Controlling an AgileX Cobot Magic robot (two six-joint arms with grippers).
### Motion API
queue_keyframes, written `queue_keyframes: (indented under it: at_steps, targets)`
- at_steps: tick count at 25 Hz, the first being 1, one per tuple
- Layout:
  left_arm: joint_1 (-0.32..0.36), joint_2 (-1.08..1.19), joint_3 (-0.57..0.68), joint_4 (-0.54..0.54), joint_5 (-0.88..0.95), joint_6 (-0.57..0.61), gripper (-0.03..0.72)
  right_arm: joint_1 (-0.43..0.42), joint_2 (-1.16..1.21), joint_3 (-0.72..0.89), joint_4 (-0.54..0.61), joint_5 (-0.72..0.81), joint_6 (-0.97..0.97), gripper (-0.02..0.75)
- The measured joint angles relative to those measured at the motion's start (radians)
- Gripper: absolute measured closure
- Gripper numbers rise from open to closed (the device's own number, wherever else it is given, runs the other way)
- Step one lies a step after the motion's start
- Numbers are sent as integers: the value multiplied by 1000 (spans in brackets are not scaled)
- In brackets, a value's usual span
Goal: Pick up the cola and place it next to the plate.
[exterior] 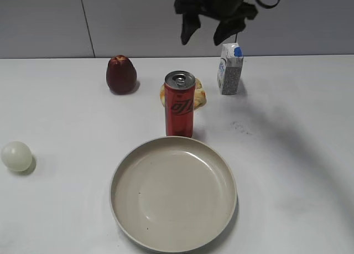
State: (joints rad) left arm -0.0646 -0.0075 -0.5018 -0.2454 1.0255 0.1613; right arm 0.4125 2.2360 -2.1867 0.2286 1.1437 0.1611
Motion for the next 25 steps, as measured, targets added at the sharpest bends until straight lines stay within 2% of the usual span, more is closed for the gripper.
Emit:
queue_keyframes:
  at_steps: [7, 13, 17, 25]
  targets:
    - [0, 0, 0, 0, 0, 0, 136, -160, -82, 0, -2, 18, -1, 154]
    - [0, 0, 0, 0, 0, 0, 136, -277, -159, 56, -74, 64, -17, 183]
    - [0, 0, 0, -1, 0, 0, 136, -297, -276, 183, -128, 67, -38, 206]
    - [0, 0, 0, -1, 0, 0, 136, -295, -572, 446, -135, 68, -63, 225]
